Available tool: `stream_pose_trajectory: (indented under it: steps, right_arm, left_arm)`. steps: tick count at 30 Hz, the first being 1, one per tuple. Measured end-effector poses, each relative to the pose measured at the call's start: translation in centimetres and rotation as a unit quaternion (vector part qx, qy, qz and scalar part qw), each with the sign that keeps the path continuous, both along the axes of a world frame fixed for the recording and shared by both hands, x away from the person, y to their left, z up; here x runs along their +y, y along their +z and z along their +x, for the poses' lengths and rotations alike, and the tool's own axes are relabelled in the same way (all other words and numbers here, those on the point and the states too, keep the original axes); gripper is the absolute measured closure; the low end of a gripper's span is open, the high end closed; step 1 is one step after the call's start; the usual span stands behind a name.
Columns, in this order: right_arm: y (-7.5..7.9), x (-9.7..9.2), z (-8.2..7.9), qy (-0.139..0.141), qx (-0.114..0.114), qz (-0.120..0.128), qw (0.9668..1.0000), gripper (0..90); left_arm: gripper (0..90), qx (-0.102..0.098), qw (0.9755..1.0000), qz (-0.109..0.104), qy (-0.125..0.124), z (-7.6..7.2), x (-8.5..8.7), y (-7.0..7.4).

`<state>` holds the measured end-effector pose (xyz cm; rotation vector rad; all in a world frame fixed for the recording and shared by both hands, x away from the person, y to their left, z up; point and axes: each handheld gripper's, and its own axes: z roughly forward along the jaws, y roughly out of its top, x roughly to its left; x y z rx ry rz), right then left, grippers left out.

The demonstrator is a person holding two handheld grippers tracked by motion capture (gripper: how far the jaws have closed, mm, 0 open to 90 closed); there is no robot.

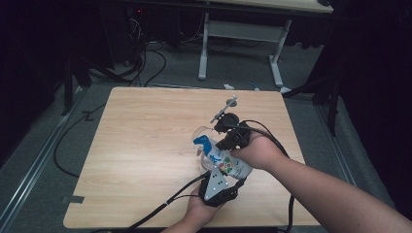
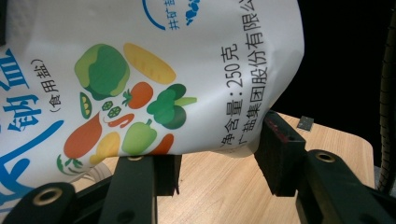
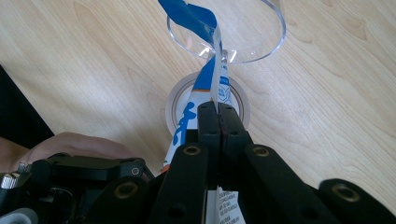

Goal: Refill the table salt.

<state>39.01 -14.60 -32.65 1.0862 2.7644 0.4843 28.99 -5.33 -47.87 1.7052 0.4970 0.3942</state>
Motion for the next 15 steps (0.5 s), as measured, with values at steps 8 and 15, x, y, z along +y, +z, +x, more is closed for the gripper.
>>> stream_pose_trajectory:
  steps: [8,15]
  right_arm:
    - [0.01,0.01,0.06,0.004,0.001,0.001,1.0,90.0]
    - [-0.02,-0.06,0.04,0.002,0.001,0.003,1.0,90.0]
  left_arm:
    - [54.7,0.0,1.0,-0.001,0.0,-0.01,0.03,0.0]
    - [54.7,-0.001,1.0,0.001,0.0,0.01,-0.01,-0.03]
